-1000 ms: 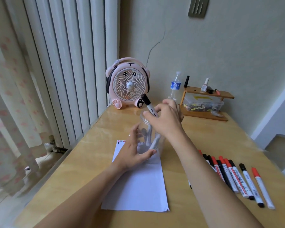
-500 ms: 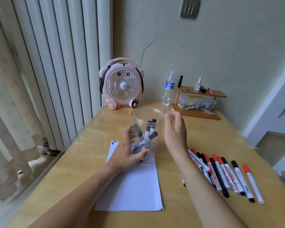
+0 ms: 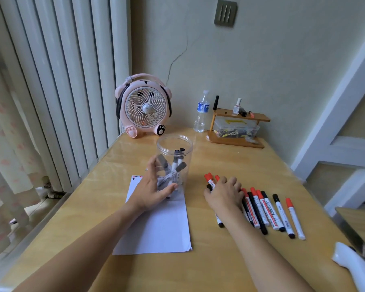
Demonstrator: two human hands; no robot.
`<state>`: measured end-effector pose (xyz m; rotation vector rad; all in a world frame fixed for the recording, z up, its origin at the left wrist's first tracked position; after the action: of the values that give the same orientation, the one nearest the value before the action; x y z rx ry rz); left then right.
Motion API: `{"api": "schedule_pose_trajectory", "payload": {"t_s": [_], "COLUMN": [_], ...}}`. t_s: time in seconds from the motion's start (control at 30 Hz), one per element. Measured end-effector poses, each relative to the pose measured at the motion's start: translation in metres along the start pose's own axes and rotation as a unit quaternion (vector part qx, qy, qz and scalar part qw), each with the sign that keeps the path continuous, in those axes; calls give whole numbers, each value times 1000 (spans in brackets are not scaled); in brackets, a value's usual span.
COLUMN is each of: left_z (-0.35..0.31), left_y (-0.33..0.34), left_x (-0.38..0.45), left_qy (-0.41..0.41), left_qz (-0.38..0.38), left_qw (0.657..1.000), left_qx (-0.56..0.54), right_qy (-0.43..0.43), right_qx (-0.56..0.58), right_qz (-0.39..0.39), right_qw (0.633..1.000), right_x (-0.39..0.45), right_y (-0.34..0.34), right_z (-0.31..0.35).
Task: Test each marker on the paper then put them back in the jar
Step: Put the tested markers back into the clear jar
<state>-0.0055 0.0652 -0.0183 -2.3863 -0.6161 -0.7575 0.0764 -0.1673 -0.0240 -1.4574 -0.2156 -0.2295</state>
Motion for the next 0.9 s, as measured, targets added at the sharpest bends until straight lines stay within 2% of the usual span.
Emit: {"api": "schedule_pose_trajectory", "payload": {"t_s": [0.2, 0.43, 0.7, 0.83, 0.9], "left_z": [-2, 3, 1, 3, 4], "left_y": [0, 1, 1, 1, 1], "left_x": [0, 0, 1, 0, 1], "left_qy": [-2, -8, -10, -21, -23], "left_qz": [6, 6, 12, 13, 11], "left_qw": [1000, 1000, 1000, 1000, 1000], "left_qx": [-2, -3, -11, -6, -3], "right_qy": [9, -5, 0, 54, 56], "right_qx": [-30, -41, 187, 389, 464], "right_qz": [71, 70, 66, 60, -9], "right_qw": [997, 997, 980, 918, 884], "right_x": [12, 18, 11, 20, 29], "right_y": [1, 3, -12, -46, -81], "right_z": [12, 22, 26, 23, 23]}}
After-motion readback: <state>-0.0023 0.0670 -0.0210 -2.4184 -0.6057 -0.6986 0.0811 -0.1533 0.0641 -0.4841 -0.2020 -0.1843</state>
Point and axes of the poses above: each hand's wrist, its own x-axis towards the middle knuckle, its own y-axis out of the palm, z = x × y, the point moved 8 cm from there along x, towards the middle knuckle, and after that the axes turned 11 degrees about -z, right-handed, at the moved point
